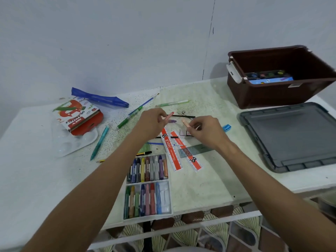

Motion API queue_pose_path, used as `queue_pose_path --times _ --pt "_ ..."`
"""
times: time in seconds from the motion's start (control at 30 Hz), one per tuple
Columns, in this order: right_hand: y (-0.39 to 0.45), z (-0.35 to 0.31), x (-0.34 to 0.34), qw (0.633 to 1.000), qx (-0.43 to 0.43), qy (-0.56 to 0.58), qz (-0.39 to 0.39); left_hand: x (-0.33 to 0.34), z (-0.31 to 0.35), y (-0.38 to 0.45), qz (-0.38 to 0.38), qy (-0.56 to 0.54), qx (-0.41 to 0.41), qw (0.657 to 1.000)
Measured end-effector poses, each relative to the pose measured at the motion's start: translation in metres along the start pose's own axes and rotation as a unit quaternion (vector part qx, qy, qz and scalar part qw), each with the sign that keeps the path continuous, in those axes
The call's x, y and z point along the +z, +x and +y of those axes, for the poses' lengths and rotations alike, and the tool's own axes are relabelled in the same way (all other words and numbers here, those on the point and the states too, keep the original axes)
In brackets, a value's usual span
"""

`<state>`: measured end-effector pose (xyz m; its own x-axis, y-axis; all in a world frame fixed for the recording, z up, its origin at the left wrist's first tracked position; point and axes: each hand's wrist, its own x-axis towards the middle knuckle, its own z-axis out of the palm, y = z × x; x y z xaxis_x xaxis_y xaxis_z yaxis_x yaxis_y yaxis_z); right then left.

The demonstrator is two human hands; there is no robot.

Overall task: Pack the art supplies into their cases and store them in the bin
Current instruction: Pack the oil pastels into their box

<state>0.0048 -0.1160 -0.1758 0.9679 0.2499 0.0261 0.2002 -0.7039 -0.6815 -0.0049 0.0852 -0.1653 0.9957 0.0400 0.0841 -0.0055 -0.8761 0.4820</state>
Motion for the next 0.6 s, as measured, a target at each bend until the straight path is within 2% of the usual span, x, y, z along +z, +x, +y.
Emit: queue_pose_path --times 0.13,0.3,0.43,0.6 --pt "-0.037 -0.017 0.006 0.997 0.003 0.069 -0.028 -0.013 0.0 -0.056 0.019 -0.061 -0.039 0.997" --pt "-0.093 -0.032 0.02 0.978 0.02 0.166 -0.127 -0.014 -0.003 -0.131 0.025 -0.114 -0.101 0.988" --pt "-0.128 -0.039 0.032 0.963 0.04 0.196 -0.18 -0.011 -0.008 -0.176 -0.007 -0.143 -0.131 0.981" --pt "-0.149 -0.039 0.046 0.964 0.05 0.197 -0.173 -0.006 -0.006 -0.207 -0.029 -0.181 -0.134 0.974"
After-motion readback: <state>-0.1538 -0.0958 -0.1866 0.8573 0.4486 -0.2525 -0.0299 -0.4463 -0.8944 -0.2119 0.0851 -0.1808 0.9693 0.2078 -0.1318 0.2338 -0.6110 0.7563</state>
